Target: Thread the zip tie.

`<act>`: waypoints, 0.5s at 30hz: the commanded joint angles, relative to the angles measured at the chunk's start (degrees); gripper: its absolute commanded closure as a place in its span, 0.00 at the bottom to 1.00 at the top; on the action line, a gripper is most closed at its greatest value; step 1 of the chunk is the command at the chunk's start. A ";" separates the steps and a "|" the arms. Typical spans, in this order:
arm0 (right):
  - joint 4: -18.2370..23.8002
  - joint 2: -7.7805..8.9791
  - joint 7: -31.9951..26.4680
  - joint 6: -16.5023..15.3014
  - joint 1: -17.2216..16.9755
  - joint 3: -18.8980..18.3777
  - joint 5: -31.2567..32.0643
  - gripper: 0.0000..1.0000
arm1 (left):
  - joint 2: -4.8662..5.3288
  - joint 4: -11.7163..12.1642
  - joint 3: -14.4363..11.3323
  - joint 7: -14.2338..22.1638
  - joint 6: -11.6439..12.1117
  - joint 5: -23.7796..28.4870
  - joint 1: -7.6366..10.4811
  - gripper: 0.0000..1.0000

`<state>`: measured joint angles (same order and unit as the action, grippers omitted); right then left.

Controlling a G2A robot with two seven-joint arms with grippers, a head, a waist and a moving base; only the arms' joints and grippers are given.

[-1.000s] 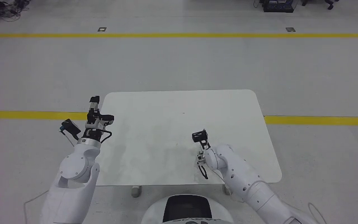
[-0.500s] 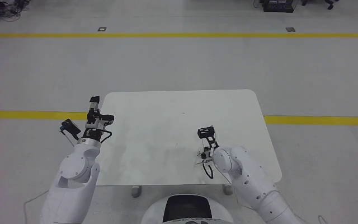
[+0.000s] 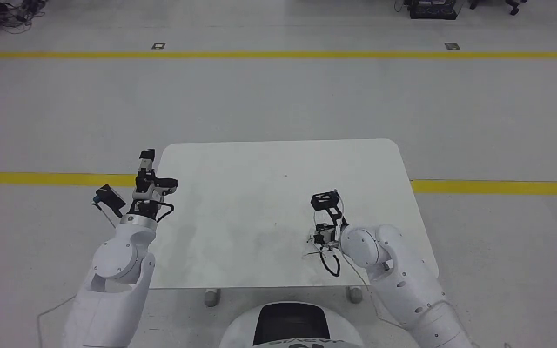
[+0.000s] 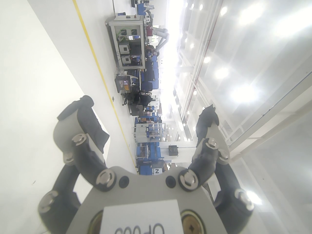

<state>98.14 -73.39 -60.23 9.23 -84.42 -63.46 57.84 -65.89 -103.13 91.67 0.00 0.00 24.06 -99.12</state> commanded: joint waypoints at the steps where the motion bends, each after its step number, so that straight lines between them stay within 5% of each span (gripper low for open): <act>1: -0.19 -0.07 2.79 -0.96 0.37 0.52 0.13 1.00 | 0.00 0.00 0.00 0.00 0.00 0.00 0.00 0.00; 8: -2.64 -0.88 6.08 -3.61 7.10 4.30 2.30 1.00 | 0.00 0.00 0.00 0.00 0.00 0.00 0.00 0.00; 15: -9.41 -2.92 10.15 -3.78 16.09 10.59 3.52 1.00 | 0.00 0.00 0.00 0.00 0.00 0.00 0.00 0.00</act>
<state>89.27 -76.18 -50.58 5.41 -68.93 -53.25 61.38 -65.89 -103.13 91.67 0.00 0.00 24.06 -99.12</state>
